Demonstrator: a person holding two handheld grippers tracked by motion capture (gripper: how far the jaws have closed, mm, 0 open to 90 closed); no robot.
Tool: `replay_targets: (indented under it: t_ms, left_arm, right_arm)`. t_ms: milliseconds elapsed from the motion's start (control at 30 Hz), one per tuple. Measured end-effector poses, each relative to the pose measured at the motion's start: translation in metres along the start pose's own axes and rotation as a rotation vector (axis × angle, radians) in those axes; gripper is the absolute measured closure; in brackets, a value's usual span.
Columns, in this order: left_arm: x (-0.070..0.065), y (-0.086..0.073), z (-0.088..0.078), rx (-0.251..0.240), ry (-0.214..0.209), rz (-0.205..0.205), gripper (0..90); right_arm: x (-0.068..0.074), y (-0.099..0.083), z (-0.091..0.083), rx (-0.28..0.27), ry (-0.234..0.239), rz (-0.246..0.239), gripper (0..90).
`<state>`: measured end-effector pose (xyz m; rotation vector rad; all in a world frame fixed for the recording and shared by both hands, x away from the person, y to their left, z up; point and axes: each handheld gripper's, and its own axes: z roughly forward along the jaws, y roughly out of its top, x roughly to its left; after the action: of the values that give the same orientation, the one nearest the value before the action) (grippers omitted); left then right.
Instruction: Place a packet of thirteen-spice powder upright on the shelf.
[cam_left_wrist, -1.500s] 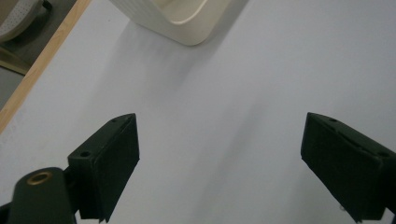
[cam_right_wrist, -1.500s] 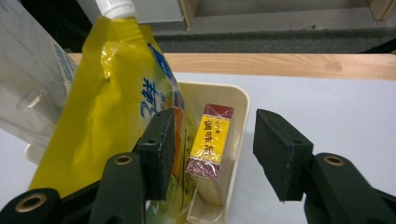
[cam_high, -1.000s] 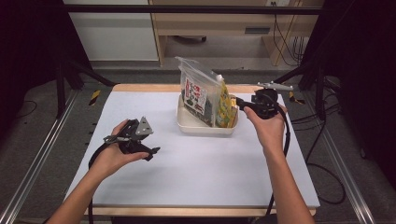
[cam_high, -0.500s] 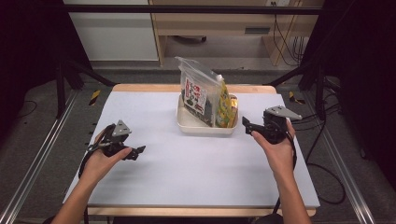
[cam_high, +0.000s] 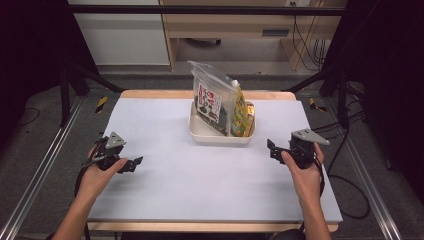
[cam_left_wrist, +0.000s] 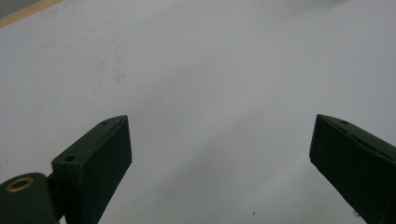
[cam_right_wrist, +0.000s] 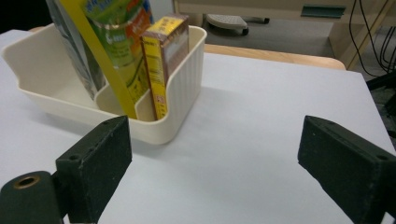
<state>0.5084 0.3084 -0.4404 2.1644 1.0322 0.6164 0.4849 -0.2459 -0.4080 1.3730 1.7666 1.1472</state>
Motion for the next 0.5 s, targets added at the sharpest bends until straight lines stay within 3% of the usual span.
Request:
replay_targets:
  t_ms: [233,333,500]
  left_arm:
    - [0.005,-0.007,0.0,-0.001,0.02,-0.017,5.5]
    - [0.009,-0.013,0.0,0.009,0.061,-0.021,5.6]
    - [0.017,-0.023,-0.001,0.017,0.117,-0.037,5.6]
  right_arm:
    - [-0.008,-0.016,0.0,0.041,-0.027,0.003,11.0]
    - [-0.013,-0.027,0.003,0.06,-0.049,0.01,13.5]
    - [-0.017,-0.045,0.01,0.125,-0.073,-0.023,15.2]
